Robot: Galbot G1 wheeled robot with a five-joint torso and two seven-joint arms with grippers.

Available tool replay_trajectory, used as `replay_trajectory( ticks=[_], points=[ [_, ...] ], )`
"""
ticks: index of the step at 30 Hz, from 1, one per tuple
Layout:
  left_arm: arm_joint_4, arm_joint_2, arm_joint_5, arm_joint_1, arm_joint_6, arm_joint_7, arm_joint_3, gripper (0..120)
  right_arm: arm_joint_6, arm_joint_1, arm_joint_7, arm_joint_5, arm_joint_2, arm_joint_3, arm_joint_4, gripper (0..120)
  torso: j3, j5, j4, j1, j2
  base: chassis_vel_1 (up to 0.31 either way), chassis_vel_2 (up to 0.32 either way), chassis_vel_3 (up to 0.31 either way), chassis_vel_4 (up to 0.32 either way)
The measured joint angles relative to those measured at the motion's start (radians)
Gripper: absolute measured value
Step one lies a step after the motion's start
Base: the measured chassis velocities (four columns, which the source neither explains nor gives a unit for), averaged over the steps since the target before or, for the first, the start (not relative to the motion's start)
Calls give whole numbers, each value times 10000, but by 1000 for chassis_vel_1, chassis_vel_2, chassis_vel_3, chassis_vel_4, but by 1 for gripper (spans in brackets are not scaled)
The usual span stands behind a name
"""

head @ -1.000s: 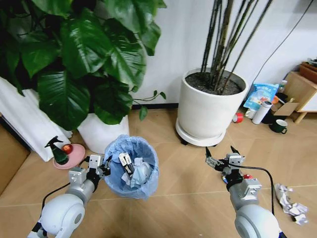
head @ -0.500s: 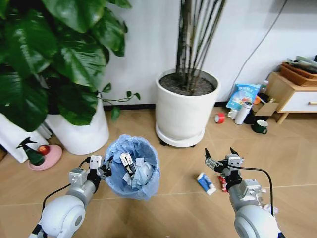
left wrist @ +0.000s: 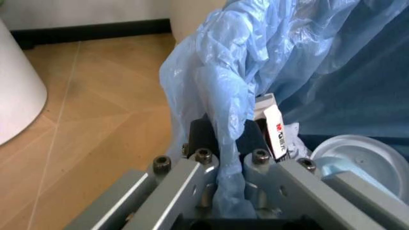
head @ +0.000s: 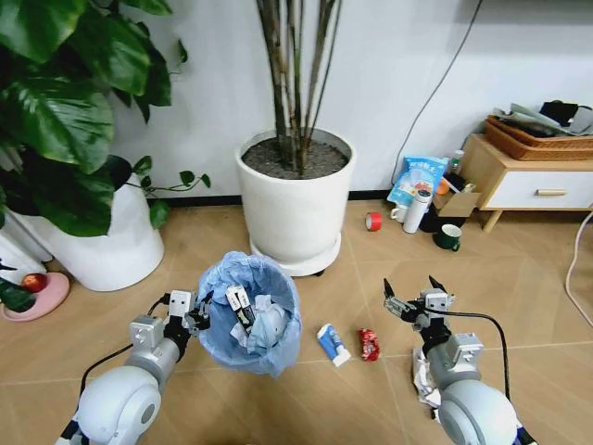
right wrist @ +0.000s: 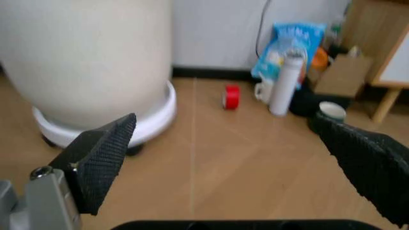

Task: Pick up the trash bin and place the garbage on the floor into it.

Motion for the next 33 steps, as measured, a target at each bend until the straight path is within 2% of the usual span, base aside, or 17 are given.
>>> replay_trajectory(
  ticks=[1, 5, 8, 10, 12, 14, 33],
  points=[
    [-18, -13, 6, 2, -1, -6, 0, 0, 30, 232, -260, 64, -145, -23, -640, 100, 0, 10, 2, 0, 0, -51, -14, 23, 30],
    [-29, -20, 6, -3, -6, -6, -4, 0, 122, 645, -1030, 517, -567, -199, -1722, 100, 0, 3, 3, 0, 0, 5, 3, -5, 0],
    [-29, -19, 6, -15, -6, 6, -9, 0, 114, 869, -1602, 840, -917, -435, -2099, 100, 0, 1, 5, 0, 0, 62, 47, -43, -34],
    [-16, -27, 6, -33, -12, 35, -9, 0, 86, 1305, -2399, 1065, -1378, -982, -2619, 100, 0, 0, 4, 0, 0, 0, 0, 0, 0],
    [-7, -35, 7, -40, -13, 41, -8, 0, 94, 1499, -2622, 1104, -1502, -1236, -2807, 100, 0, 0, 3, 0, 0, 0, 0, 0, 0],
    [53, -52, 4, -93, -15, 56, 28, 0, 182, 2189, -3155, 1134, -1782, -2099, -3504, 100, 0, 3, 6, 0, 0, 0, 0, 0, 0],
    [416, -51, -52, -274, -32, 158, -34, 0, 202, 4191, -3197, 1149, -1381, -5353, -5422, 100, 0, -1, 2, 0, 0, 0, 0, 0, 0]
  ],
)
